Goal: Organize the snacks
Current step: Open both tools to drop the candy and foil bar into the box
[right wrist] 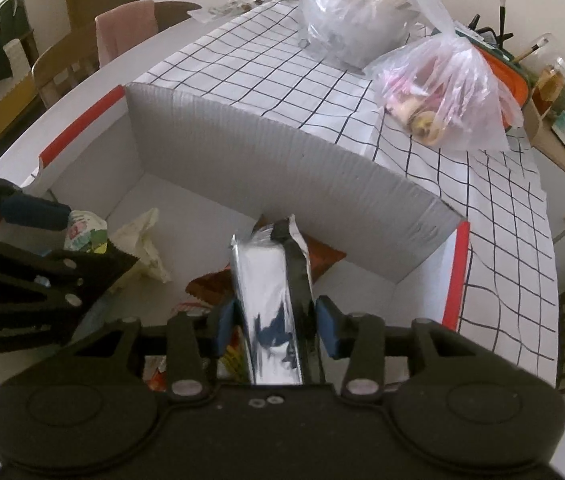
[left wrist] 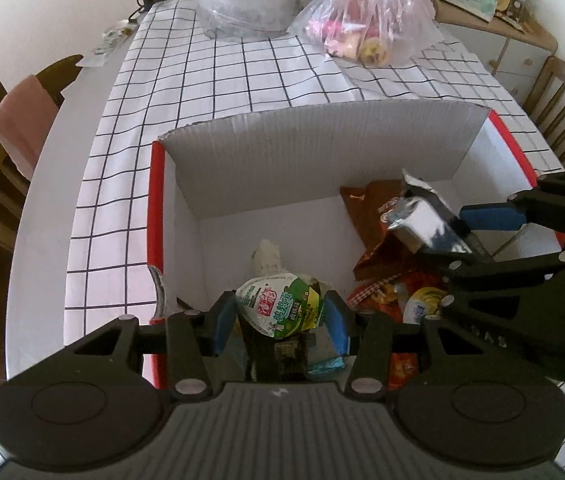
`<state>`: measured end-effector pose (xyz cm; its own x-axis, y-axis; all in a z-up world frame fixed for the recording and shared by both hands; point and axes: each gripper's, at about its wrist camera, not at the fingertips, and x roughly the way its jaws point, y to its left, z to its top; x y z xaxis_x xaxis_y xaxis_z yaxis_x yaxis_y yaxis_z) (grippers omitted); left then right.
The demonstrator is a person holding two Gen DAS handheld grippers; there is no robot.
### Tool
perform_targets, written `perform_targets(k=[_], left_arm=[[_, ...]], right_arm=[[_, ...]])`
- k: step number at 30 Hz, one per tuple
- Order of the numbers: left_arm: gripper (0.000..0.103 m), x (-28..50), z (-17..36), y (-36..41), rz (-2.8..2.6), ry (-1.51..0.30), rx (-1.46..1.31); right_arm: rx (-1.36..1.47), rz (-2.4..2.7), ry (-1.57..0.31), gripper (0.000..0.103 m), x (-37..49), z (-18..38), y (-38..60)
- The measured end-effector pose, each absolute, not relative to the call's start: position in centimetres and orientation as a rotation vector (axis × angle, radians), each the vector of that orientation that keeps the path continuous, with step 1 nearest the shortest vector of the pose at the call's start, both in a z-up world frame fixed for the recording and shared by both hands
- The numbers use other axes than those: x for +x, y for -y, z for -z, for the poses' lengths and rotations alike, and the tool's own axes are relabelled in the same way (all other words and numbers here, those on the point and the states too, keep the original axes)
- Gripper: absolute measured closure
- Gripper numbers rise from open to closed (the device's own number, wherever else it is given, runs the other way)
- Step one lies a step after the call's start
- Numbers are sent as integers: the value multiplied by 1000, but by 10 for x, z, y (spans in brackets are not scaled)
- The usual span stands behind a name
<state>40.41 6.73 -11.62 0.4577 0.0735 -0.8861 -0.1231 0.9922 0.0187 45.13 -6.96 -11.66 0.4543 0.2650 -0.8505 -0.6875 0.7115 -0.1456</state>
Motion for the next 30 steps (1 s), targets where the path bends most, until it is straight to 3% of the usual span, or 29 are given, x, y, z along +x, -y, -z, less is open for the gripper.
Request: perform_targets(k=[6,26,30], left_arm=[[54,396,109,-67,-115,-1070,-67],[46,324,48,-58,-39,-897,-101],[44,307,35,-53,-29,-859,-87]], right_arm=[[-488,-635,-915,49,447,107,74],[-322,-639,-791,32,376,38,114],[-295,-638,-764,24,357,27,121]])
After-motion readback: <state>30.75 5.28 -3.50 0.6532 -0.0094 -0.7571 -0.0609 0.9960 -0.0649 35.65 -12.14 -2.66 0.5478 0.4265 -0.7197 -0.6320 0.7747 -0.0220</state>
